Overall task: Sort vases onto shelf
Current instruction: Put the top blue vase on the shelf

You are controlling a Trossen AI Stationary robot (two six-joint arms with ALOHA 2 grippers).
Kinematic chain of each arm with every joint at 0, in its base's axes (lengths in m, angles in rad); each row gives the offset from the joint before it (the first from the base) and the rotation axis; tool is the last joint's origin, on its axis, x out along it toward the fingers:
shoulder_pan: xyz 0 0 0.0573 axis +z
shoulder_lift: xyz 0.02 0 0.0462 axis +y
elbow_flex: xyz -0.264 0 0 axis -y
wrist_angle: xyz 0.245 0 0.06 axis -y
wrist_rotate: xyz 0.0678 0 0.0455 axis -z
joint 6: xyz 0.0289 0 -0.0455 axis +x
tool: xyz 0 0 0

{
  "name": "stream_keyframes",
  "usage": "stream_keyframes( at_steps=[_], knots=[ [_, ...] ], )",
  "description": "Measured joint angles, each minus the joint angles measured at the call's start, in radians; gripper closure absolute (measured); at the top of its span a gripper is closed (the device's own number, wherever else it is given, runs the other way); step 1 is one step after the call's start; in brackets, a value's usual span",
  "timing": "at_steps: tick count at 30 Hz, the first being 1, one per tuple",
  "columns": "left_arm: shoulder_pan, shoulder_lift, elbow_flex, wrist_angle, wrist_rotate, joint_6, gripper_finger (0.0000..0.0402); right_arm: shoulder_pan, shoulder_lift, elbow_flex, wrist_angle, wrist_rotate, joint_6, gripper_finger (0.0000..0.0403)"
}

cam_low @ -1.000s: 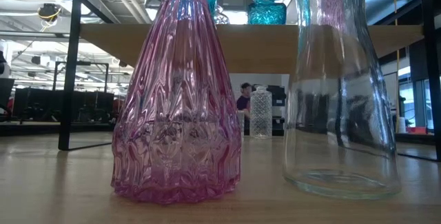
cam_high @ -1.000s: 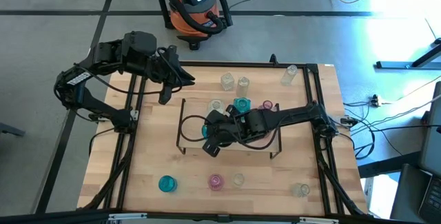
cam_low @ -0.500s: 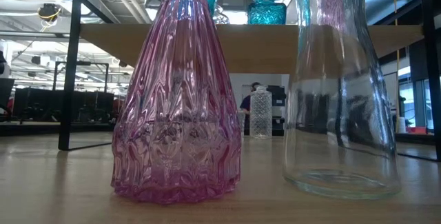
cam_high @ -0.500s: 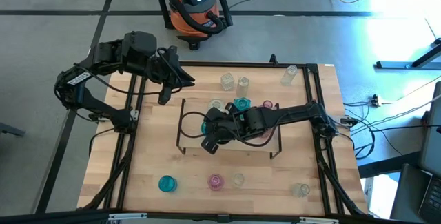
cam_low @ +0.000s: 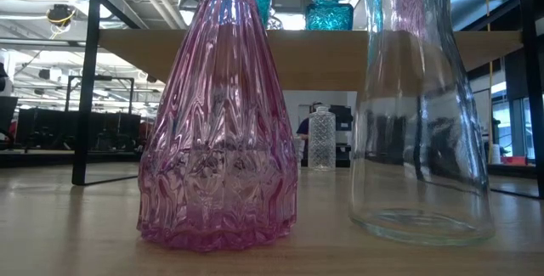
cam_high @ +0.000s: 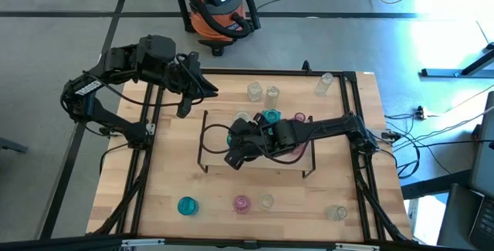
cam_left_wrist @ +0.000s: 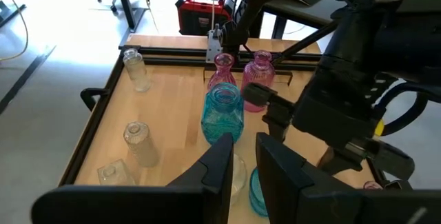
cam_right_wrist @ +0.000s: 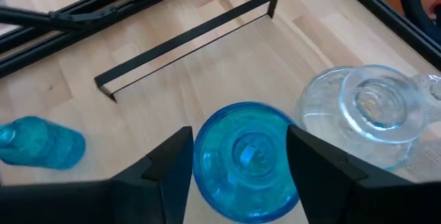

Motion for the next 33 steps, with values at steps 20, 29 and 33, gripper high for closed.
stream_keyframes(
  at_steps=[20,29,33],
  knots=[
    [0.000,0.000,0.000,0.000,0.004,0.001,0.0344,-0.006,0.037,0.000,-0.023,-0.021,0.069,0.0194],
    [0.000,0.000,0.000,0.000,0.003,0.002,0.0344,-0.006,0.045,0.002,-0.013,-0.017,0.096,0.0215],
    [0.000,0.000,0.000,0.000,0.003,0.002,0.0344,-0.006,0.045,0.002,-0.010,-0.026,0.098,0.0259]
  ],
)
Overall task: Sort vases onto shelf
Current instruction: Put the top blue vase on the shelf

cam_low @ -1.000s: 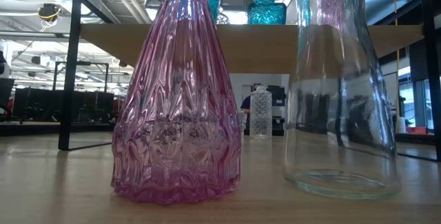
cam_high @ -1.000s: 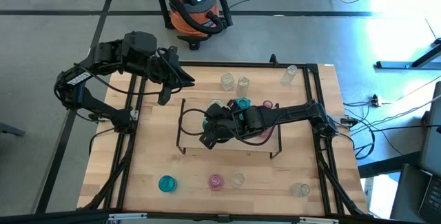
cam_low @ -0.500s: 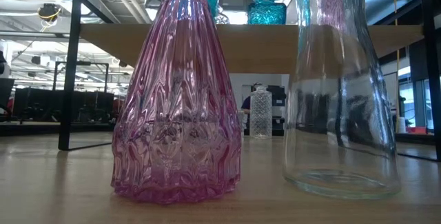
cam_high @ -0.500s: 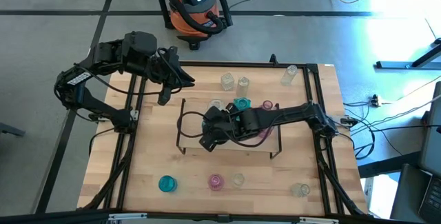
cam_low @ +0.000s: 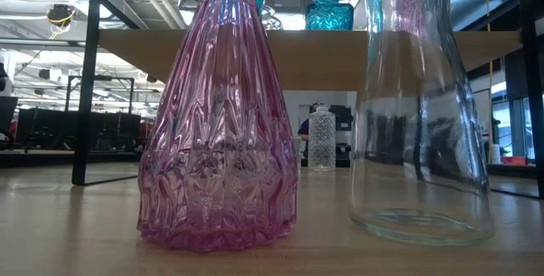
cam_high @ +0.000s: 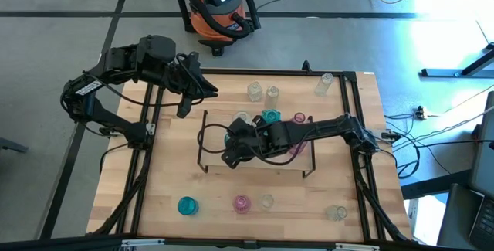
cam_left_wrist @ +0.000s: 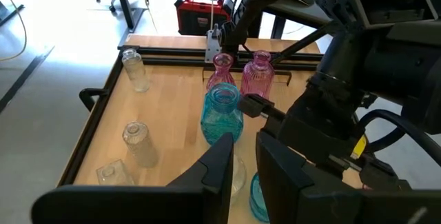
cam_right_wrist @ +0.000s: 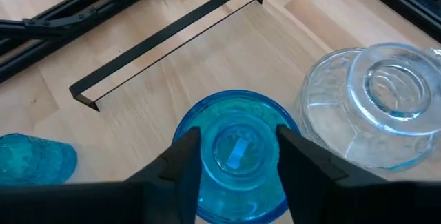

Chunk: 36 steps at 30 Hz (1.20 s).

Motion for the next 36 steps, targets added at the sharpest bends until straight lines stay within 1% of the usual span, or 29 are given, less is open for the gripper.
stream_keyframes(
  at_steps=[3,5,8,11,13,17,20,22,30,36],
  knots=[
    [0.000,0.000,0.000,0.000,0.000,0.000,0.0344,0.000,0.000,0.001,0.001,-0.019,0.011,0.0288],
    [0.000,0.000,0.000,0.000,0.000,0.000,0.0344,0.000,0.000,0.001,0.001,-0.025,0.025,0.0298],
    [0.000,0.000,0.000,0.000,0.000,0.002,0.0344,0.000,0.000,0.001,-0.001,-0.031,0.046,0.0294],
    [0.000,0.000,0.000,0.000,0.000,0.002,0.0344,0.000,0.000,0.002,-0.001,-0.057,0.070,0.0280],
    [0.000,0.000,0.000,0.000,0.000,0.002,0.0344,0.000,-0.001,0.002,-0.001,-0.075,0.076,0.0277],
    [0.000,0.000,0.000,-0.005,0.000,0.002,0.0344,0.007,-0.002,0.002,-0.003,-0.108,0.088,0.0287],
    [0.000,0.000,0.000,-0.013,0.000,0.002,0.0344,0.015,-0.002,0.011,-0.035,-0.108,0.141,0.0294],
    [0.000,0.000,0.000,-0.021,0.000,0.002,0.0344,0.025,-0.003,0.012,-0.074,-0.099,0.181,0.0295],
    [0.000,0.000,0.000,-0.025,-0.001,0.002,0.0344,0.097,-0.002,0.012,-0.220,0.032,0.381,0.0294],
    [0.000,0.000,0.000,-0.022,-0.001,0.006,0.0344,0.139,-0.002,0.011,-0.314,0.061,0.530,0.0293]
  ],
)
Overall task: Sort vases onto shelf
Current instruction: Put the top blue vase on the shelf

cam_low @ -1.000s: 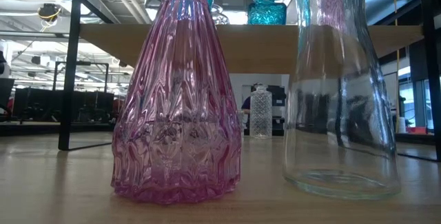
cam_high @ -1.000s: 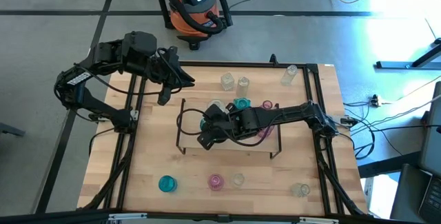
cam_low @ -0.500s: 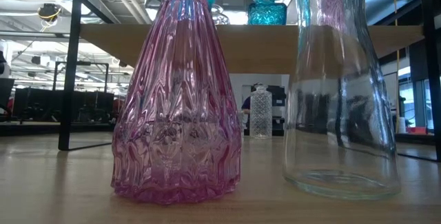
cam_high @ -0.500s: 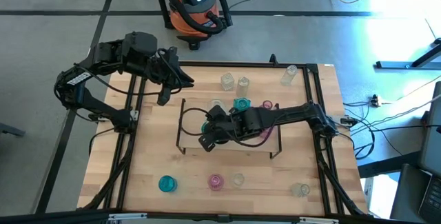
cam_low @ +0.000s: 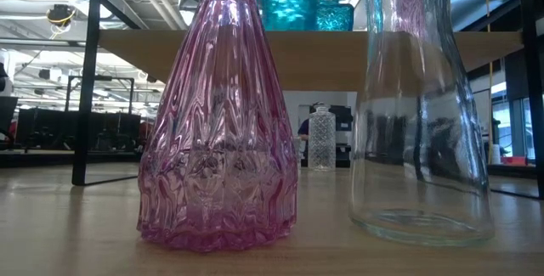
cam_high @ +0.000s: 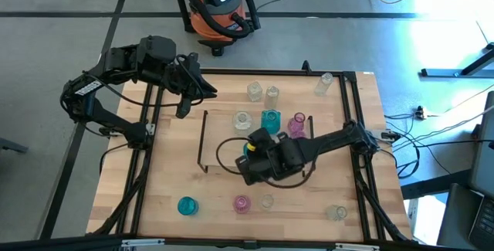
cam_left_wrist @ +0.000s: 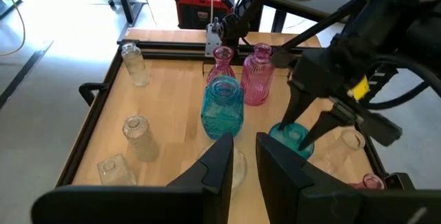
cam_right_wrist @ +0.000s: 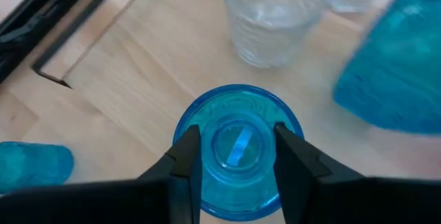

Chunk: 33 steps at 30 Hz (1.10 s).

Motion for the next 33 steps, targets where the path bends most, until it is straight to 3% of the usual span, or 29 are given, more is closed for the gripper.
stream_keyframes(
  at_steps=[4,15,33],
  knots=[
    [0.000,0.000,0.000,0.002,0.000,0.000,0.0344,0.023,0.000,-0.002,-0.077,0.004,0.111,0.0292],
    [0.000,0.000,0.000,0.003,0.000,0.000,0.0344,0.026,0.000,-0.006,-0.076,0.053,0.226,0.0291],
    [0.000,0.000,0.000,0.009,0.000,0.001,0.0344,0.026,0.001,-0.006,-0.059,0.098,0.086,0.0283]
  ],
)
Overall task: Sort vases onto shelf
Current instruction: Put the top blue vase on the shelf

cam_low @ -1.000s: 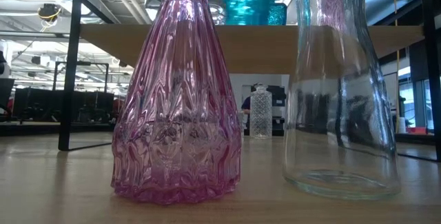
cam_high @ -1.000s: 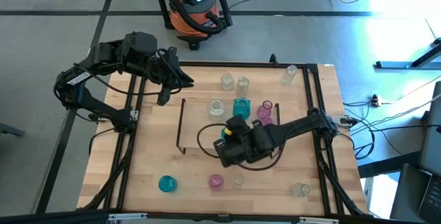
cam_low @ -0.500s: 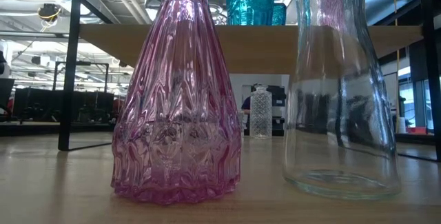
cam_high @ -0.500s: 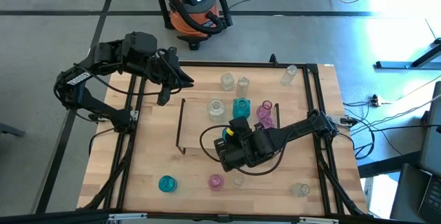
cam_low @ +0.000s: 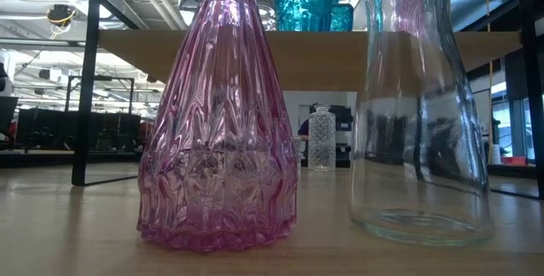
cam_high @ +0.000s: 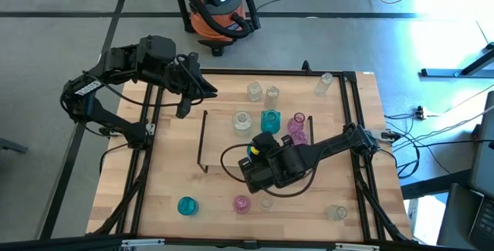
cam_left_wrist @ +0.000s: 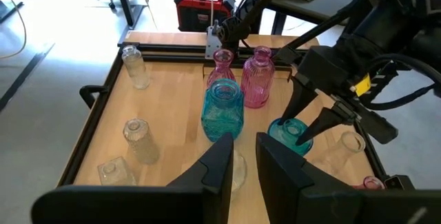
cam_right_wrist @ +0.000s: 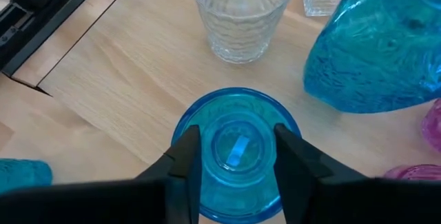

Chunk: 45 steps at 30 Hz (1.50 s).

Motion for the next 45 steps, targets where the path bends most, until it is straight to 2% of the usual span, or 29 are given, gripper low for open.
stream_keyframes(
  at_steps=[11,20,31,33,35,38,40,42,45],
  knots=[
    [0.000,0.000,0.000,0.000,0.000,0.000,0.0344,0.000,-0.004,-0.001,-0.006,0.024,-0.018,0.0206],
    [0.000,0.000,0.000,0.000,0.000,0.000,0.0344,-0.001,-0.041,-0.002,-0.013,0.018,-0.018,0.0201],
    [0.000,0.000,0.000,-0.008,0.063,0.000,0.0344,-0.001,-0.150,0.000,-0.006,0.175,-0.026,0.0201],
    [0.000,0.000,-0.001,-0.023,0.108,0.000,0.0344,-0.001,-0.177,0.000,-0.006,0.206,-0.027,0.0201],
    [0.000,0.000,-0.018,-0.020,0.200,0.001,0.0344,0.000,-0.208,0.001,-0.006,0.261,-0.046,0.0201],
    [-0.030,-0.001,-0.100,0.017,0.318,-0.003,0.0344,0.000,-0.256,0.002,-0.006,0.356,-0.087,0.0201],
    [-0.069,0.002,-0.171,0.025,0.278,-0.047,0.0347,0.000,-0.289,0.002,-0.006,0.384,-0.145,0.0201],
    [-0.124,0.002,-0.252,0.052,0.163,-0.115,0.0354,0.000,-0.330,0.002,-0.006,0.386,-0.238,0.0201],
    [-0.224,0.002,-0.380,0.208,-0.007,-0.238,0.0373,0.000,-0.388,0.002,-0.006,0.369,-0.389,0.0201]
  ],
)
